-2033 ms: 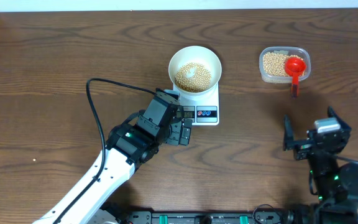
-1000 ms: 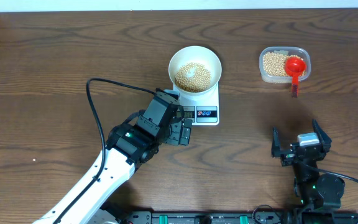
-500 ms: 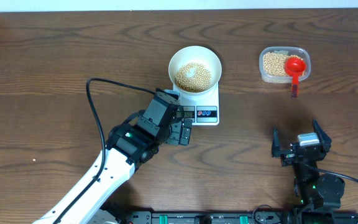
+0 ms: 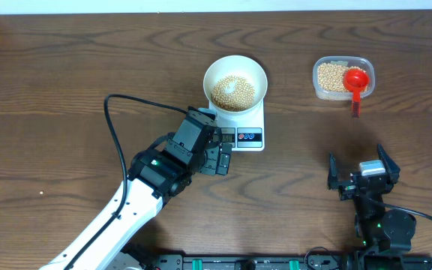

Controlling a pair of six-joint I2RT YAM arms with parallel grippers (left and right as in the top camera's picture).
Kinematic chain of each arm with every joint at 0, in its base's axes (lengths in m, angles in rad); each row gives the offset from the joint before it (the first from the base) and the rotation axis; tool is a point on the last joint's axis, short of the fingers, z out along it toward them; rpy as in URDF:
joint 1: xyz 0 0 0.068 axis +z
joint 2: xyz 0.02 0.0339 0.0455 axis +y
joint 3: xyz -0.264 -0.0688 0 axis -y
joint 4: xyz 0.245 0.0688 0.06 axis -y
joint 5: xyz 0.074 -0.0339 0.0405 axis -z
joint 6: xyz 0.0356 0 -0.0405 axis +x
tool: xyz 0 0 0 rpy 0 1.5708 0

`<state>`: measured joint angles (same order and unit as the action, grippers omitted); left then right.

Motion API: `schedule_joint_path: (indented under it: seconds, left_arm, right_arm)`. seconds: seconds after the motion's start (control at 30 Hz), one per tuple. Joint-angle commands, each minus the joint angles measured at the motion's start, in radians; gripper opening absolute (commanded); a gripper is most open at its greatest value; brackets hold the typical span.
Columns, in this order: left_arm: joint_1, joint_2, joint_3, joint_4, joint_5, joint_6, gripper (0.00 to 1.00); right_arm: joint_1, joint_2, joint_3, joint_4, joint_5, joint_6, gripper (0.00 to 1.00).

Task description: Scoop item into bowl and weigh 50g on scale

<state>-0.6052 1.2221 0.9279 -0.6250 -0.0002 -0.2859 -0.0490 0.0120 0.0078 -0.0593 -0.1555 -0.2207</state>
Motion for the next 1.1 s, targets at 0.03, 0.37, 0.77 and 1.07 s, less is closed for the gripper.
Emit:
schedule_joint_path:
  seconds: [0.03, 0.37, 0.77, 1.07]
  left_arm:
    - [0.000, -0.001, -0.003, -0.003, -0.012, -0.001, 0.98]
    - [0.000, -0.001, -0.003, -0.008, -0.013, 0.023, 0.98]
    - [0.231, -0.153, -0.003, 0.103, 0.010, 0.120, 0.99]
    - [0.579, -0.345, -0.013, 0.084, 0.048, 0.117, 0.98]
  right_arm:
    - [0.006, -0.006, -0.002, -0.005, 0.015, -0.004, 0.99]
    - [0.006, -0.006, -0.002, -0.005, 0.015, -0.004, 0.99]
    - [0.006, -0.006, -0.002, -0.005, 0.015, -0.004, 0.99]
    - [0.006, -0.006, -0.002, -0.005, 0.015, -0.004, 0.99]
